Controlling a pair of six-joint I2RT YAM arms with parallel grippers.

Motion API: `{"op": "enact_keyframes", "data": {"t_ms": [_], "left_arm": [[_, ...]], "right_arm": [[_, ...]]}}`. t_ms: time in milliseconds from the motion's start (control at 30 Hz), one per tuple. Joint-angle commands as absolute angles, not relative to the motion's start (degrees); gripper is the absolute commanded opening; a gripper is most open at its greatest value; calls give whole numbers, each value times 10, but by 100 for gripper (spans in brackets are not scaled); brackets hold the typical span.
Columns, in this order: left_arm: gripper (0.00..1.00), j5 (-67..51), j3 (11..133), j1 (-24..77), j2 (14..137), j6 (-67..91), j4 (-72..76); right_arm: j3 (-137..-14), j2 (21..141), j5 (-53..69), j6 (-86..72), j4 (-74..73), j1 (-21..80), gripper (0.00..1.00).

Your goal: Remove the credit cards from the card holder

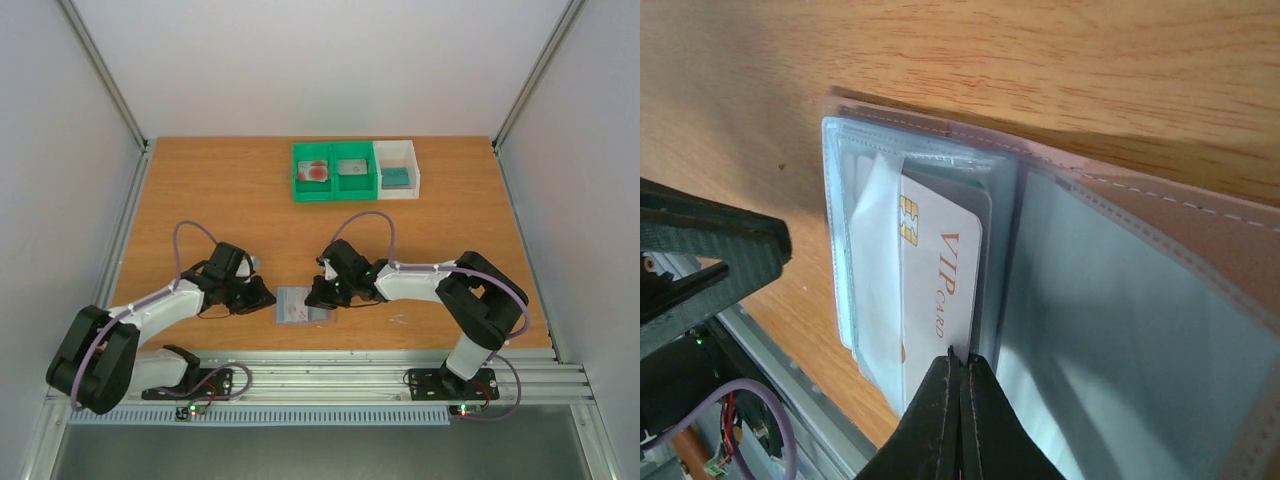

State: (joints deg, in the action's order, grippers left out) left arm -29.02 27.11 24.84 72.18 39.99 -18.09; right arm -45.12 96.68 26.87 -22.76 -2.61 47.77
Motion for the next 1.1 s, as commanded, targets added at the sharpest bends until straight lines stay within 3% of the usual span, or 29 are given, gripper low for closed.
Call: {"op": "enact_keyframes", "data": {"t_ms": [0,133,300,533,767,1067], "left_arm": [[16,-298,252,250,681,419,-152],[19,-314,248,250,669,430,-126],[20,-377,201,251,677,469,35],[23,-371,182,252,711,483,88],[23,-360,182,253,773,468,84],[22,-293,178,253,811,429,46]], "right_arm": [[-446,956,265,-213,-37,472,1],[-442,948,267,-212,-34,471,1],[-445,958,293,-207,-23,471,1],[-423,958,310,-226,19,471,1],[-392,958,338,-258,87,471,1],[-360,915,324,-234,59,456,1]]}}
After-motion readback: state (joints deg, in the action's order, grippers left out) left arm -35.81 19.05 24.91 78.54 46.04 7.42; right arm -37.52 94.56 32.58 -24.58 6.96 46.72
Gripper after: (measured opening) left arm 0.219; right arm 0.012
